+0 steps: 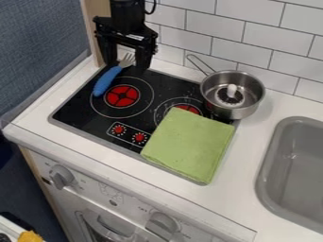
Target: Move the green cloth below the silver pan on the bottom right of burner
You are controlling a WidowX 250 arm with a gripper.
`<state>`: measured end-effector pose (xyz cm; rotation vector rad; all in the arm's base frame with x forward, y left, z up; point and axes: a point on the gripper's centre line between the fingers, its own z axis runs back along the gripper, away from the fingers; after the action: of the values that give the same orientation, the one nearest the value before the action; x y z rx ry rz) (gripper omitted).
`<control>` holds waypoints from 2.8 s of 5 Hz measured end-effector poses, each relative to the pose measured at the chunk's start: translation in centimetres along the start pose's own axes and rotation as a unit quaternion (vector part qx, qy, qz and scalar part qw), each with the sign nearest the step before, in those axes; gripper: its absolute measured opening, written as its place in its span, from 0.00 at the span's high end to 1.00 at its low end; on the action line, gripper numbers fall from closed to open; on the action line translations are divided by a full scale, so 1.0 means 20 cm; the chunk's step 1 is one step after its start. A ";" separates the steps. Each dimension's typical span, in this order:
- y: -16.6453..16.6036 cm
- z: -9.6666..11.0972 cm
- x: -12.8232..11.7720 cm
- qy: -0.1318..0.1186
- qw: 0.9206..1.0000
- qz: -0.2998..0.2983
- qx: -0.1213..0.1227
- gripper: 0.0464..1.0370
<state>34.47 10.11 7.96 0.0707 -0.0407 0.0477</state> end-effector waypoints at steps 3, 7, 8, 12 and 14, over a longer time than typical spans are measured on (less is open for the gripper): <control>-0.13 0.02 -0.05 -0.003 1.000 -0.024 -0.004 0.04; -0.61 -0.18 -0.25 0.016 0.995 -0.097 -0.011 0.04; -0.64 -0.26 -0.25 0.029 0.995 -0.093 -0.008 0.04; -0.51 -0.31 -0.20 0.037 0.995 -0.094 -0.012 0.04; -0.14 -0.32 -0.22 0.020 0.995 -0.100 -0.001 0.04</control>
<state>30.45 7.58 1.29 0.0710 0.0073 -0.1520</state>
